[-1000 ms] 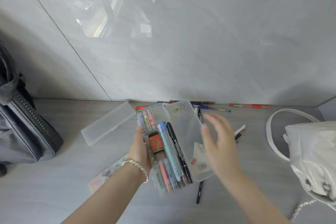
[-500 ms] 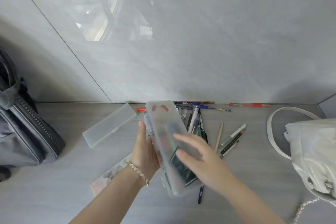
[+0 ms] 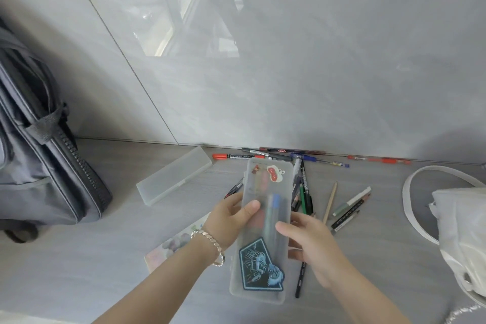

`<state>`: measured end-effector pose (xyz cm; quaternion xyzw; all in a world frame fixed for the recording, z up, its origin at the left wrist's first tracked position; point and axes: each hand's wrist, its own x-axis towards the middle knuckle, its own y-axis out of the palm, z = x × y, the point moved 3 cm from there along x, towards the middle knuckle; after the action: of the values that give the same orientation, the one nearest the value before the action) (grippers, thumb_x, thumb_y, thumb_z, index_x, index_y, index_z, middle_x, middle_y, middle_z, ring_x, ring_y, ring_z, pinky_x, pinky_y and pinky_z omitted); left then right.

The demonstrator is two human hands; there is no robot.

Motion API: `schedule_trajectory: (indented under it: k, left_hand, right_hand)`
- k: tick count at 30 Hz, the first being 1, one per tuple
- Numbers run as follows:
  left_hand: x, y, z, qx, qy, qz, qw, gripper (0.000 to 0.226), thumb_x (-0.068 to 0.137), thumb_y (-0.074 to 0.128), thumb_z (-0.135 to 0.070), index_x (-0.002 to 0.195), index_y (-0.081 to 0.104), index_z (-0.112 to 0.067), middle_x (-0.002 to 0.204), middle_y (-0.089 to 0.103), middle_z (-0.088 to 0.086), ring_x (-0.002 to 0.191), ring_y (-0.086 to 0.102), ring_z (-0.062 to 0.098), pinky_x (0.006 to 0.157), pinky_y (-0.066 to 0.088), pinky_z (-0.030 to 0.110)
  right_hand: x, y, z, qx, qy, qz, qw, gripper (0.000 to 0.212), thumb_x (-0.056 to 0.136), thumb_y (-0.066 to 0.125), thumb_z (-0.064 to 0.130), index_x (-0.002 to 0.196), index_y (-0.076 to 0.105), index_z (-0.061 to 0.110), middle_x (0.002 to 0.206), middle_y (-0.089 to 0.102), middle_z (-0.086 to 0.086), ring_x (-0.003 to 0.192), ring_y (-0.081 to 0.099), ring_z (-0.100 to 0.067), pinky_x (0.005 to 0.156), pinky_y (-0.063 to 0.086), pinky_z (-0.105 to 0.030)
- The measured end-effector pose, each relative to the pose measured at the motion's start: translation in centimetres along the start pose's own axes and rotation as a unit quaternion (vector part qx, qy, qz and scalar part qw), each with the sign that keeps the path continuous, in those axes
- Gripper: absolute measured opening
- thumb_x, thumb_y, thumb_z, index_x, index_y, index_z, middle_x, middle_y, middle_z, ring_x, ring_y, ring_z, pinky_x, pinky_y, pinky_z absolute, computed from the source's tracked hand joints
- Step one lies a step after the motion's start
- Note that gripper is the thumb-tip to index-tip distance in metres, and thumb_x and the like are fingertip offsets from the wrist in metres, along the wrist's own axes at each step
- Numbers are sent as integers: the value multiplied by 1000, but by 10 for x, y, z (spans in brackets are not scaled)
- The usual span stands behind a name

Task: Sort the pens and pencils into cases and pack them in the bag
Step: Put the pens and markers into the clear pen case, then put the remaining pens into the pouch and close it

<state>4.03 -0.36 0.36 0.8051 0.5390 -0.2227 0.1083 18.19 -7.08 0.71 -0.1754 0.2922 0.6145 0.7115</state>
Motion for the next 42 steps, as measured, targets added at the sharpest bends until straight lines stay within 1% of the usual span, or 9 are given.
schedule_trajectory:
  k: [3,8,11,14,27,32,35,39,42]
  left_hand:
    - [-5,-3,-8,215,7,-8,977,28,84,63,-34,109,53,-27,97,62,-15,99,62,9,80,47,19]
    - [-18,12,4,384,-35,26,922,125,64,78,-45,147,-9,-12,147,17,4,140,22,20,111,29,29]
    - [-11,-2,11,224,-63,-63,970,118,50,84,-42,143,15,-19,134,34,-6,130,39,18,104,35,26]
    - [0,-34,9,225,-62,-114,966,115,45,87,-30,140,24,-16,135,41,0,124,45,20,103,40,33]
    - [32,-144,54,470,-160,-103,862,110,49,83,-14,143,27,-16,136,40,8,121,45,28,95,46,34]
    - [27,-126,48,533,-68,-176,825,69,74,65,-19,137,39,-27,145,23,6,134,23,28,105,36,42]
    - [16,-99,41,546,8,-158,823,52,82,62,-27,132,47,-18,139,38,8,128,34,28,102,37,38]
    - [1,-63,59,658,-47,-18,751,79,78,54,-60,140,27,-19,140,35,-1,132,34,19,104,36,32]
    - [-3,-55,63,694,-74,-22,716,89,75,56,-61,142,20,-15,137,40,1,129,39,21,106,32,32]
  right_hand:
    - [7,4,-6,45,-2,-45,998,18,81,66,7,98,66,14,88,73,-8,75,71,-20,61,56,-33]
    - [8,26,-1,47,-72,-115,990,24,78,72,22,95,55,27,99,64,3,93,62,-12,81,53,-34]
    - [5,35,9,-32,-101,-78,991,20,84,64,26,100,53,29,99,60,13,90,56,3,69,45,-12]
    - [8,33,15,-102,-121,-24,987,11,87,60,21,93,59,30,100,66,6,97,62,-6,88,50,-25]
    - [16,10,-9,-157,-81,-7,984,18,92,48,8,92,59,22,81,65,4,74,60,3,67,46,-6]
    - [16,4,-14,-165,-81,-22,983,21,91,49,9,84,59,26,79,66,4,77,63,-3,74,46,-14]
    - [19,0,-19,-171,-80,-32,981,23,90,49,7,84,59,27,78,66,4,82,63,-11,72,45,-15]
    - [19,0,-26,-214,-76,-28,974,22,91,48,9,85,58,28,79,63,7,86,62,-11,75,44,-16]
    - [16,3,-27,-262,-97,-16,960,17,92,49,15,89,56,30,89,60,12,91,58,-6,79,42,-12]
